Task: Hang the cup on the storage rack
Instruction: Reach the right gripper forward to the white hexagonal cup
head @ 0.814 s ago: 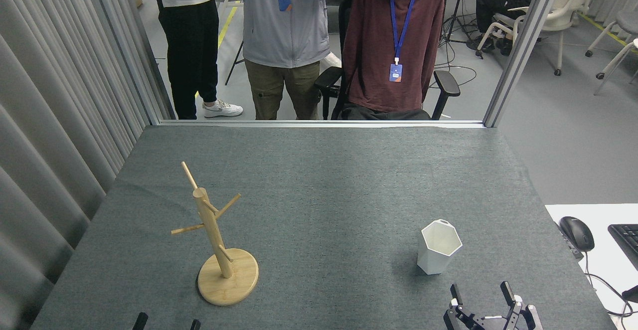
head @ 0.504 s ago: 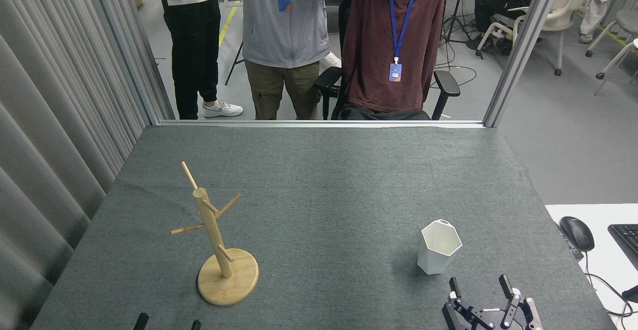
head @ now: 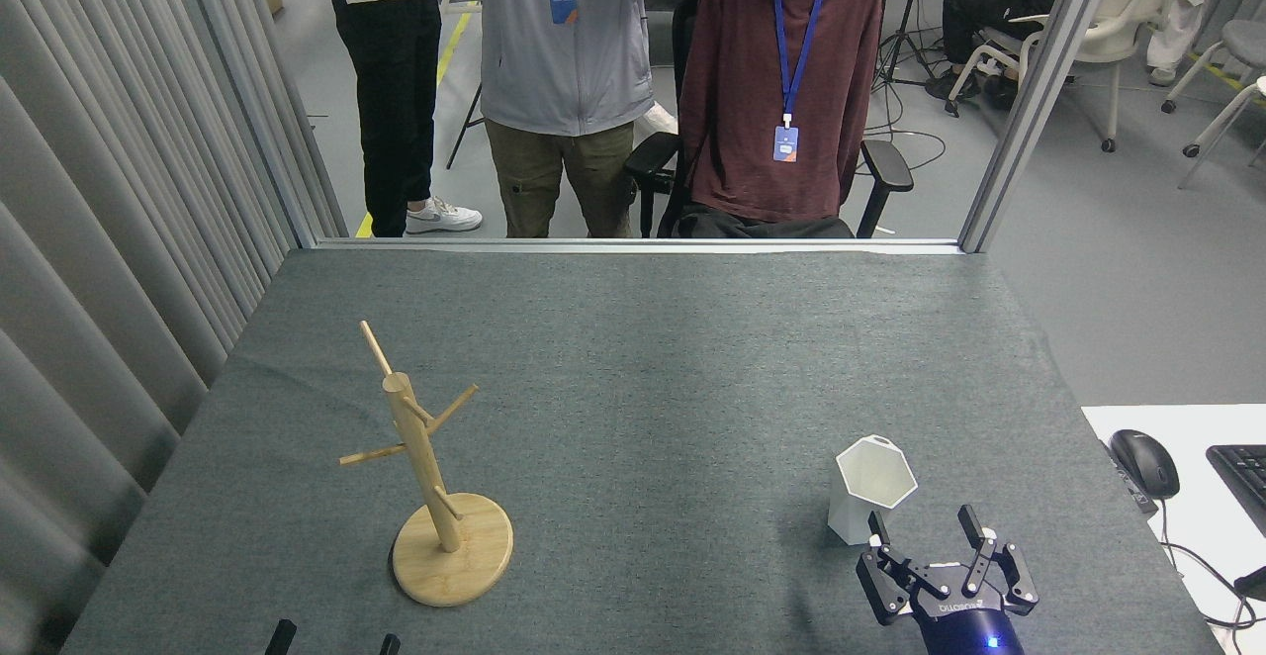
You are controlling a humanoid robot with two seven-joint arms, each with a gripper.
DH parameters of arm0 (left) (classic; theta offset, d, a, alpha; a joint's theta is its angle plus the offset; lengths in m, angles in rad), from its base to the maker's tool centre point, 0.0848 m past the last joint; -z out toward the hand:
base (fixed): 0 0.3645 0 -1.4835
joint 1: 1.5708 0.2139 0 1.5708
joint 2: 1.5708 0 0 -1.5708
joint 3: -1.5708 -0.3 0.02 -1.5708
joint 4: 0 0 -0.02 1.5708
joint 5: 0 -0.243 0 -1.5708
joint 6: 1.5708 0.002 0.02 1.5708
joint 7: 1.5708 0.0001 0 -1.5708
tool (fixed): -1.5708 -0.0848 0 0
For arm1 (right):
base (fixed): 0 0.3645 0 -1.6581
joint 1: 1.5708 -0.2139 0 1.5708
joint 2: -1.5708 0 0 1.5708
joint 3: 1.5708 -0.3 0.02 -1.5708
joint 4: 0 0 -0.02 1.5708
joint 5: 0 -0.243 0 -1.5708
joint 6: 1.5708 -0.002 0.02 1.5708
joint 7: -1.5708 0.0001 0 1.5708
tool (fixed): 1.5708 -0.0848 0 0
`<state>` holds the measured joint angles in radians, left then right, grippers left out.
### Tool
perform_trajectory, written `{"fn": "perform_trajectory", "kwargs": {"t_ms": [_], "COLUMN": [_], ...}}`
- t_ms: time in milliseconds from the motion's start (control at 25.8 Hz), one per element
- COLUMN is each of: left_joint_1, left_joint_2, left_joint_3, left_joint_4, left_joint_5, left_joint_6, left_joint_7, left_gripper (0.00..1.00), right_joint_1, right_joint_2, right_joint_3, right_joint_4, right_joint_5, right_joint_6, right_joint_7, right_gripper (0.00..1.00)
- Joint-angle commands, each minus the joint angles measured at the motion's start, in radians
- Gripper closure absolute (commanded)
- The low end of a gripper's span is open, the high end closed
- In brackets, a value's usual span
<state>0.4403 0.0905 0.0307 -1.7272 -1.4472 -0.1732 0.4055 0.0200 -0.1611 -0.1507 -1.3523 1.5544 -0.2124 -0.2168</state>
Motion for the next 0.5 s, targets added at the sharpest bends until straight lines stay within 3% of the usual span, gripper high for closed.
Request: {"fn": "perform_trajectory", "kwargs": {"t_ms": [0, 465], "left_joint_1": [0.000, 0.000], "left_joint_2": [0.000, 0.000], "left_joint_3": [-0.002, 0.001], "left_joint_4": [0.000, 0.000], "left_joint_5": [0.001, 0.001], "left_joint_6": [0.000, 0.000], "left_joint_7": [-0.001, 0.001], "left_gripper": [0.00, 0.00], "right_joint_1": [-0.031, -0.057], "right_joint_2": [0.000, 0.000], "right_joint_3": [0.005, 0.042], "right_joint_4": [0.050, 0.076], "right_joint_5": [0.010, 0.012], "right_joint_6": [-0.001, -0.001], "right_joint_7": [0.001, -0.001], "right_gripper": [0.02, 0.02]}}
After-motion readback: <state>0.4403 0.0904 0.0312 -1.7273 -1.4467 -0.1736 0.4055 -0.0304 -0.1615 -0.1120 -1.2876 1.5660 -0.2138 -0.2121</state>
